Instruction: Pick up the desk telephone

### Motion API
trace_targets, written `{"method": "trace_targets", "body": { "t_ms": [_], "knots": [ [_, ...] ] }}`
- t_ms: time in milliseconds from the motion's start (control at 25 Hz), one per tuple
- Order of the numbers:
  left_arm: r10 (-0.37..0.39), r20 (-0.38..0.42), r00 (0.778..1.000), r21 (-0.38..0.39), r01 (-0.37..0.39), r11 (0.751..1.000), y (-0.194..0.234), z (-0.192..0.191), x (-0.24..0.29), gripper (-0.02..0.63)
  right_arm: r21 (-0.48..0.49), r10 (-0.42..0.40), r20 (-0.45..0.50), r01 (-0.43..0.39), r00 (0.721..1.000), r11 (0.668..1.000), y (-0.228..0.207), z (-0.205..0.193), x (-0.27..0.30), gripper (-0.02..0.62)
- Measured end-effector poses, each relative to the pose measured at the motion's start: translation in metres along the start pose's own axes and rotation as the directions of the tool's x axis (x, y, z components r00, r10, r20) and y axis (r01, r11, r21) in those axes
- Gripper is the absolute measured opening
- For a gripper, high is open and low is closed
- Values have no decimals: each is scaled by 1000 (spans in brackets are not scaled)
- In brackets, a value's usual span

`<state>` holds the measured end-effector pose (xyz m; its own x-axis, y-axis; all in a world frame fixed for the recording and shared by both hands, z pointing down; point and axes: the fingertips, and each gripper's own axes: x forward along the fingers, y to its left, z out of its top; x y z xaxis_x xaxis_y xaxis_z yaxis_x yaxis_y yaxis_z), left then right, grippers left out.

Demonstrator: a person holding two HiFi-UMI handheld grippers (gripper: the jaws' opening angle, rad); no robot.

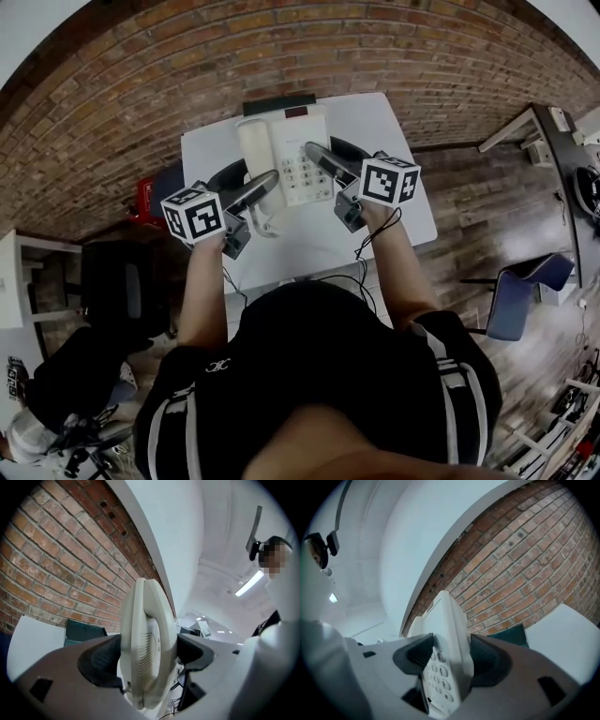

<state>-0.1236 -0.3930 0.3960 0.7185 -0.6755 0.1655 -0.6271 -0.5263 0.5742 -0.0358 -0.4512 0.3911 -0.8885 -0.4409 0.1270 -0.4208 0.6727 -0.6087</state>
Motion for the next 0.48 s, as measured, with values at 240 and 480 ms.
{"method": "trace_targets", "body": {
  "t_ms": [240,480],
  "knots": [
    [-11,45,999,106,6,994,-34,35,-16,361,-44,50,56,-48,997,998,37,30,-12,219],
    [-17,60,998,113,10,994,-43,40,-20,362,-72,50,72,-45,996,996,48,38,-16,219]
  ]
}}
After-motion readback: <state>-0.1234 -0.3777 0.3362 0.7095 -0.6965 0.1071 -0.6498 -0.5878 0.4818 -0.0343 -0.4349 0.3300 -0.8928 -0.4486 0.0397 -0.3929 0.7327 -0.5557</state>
